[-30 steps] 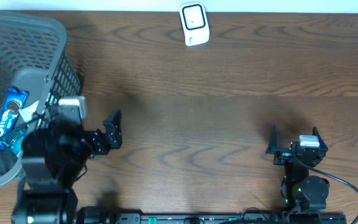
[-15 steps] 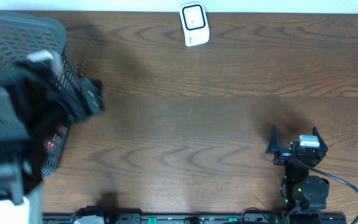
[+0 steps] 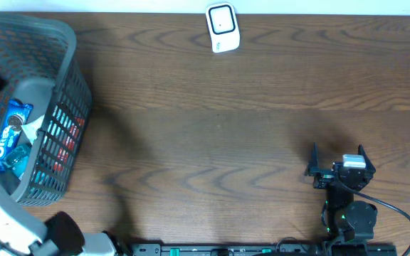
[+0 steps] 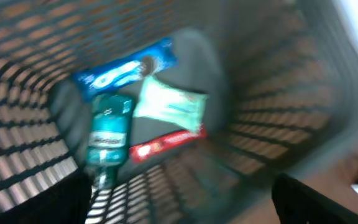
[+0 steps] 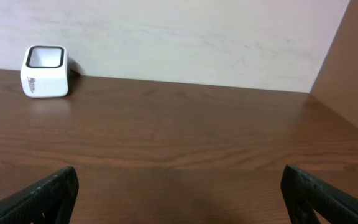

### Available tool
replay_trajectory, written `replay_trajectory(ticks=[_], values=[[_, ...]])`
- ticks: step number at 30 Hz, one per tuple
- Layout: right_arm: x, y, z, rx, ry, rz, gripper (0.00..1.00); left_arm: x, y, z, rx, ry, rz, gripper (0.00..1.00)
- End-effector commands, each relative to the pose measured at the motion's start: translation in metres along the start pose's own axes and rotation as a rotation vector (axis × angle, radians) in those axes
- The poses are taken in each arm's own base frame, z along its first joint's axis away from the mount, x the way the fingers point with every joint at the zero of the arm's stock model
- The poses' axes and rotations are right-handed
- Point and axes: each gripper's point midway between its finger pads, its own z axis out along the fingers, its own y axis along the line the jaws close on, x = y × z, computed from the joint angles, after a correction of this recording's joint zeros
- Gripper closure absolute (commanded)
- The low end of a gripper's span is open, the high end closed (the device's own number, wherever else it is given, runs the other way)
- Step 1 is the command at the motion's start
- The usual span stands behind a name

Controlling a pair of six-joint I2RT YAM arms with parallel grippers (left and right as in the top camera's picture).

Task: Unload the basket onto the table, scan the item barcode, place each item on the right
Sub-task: 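Reach the left gripper into the basket and grasp the teal mouthwash bottle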

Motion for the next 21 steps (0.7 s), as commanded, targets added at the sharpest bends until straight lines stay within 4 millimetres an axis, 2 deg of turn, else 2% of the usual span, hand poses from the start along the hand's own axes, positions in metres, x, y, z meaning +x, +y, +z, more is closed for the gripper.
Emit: replay_trajectory(ticks=[1, 6, 11, 16, 17, 21], values=[[0.0, -0.001, 0.0, 0.002, -0.003, -0.006, 0.01, 0.0, 0.037, 0.013, -0.118, 0.023, -0.067, 0.07], [0.0, -0.001, 0.0, 0.002, -0.003, -0.006, 0.01, 0.007, 0.062, 0.041, -0.223, 0.071, -0.055, 0.07], [0.0, -0.001, 0.0, 0.002, -0.003, -0.006, 0.01, 0.024, 0.076, 0.086, -0.272, 0.137, -0.052, 0.07], [0.0, -0.001, 0.0, 0.002, -0.003, -0.006, 0.01, 0.051, 0.094, 0.133, -0.317, 0.204, -0.054, 0.07], [0.0, -0.001, 0.0, 0.002, -0.003, -0.006, 0.01, 0.063, 0.1, 0.15, -0.326, 0.229, -0.056, 0.07], [0.0, -0.001, 0.0, 0.002, -0.003, -0.006, 0.01, 0.084, 0.113, 0.175, -0.34, 0.26, -0.069, 0.06]])
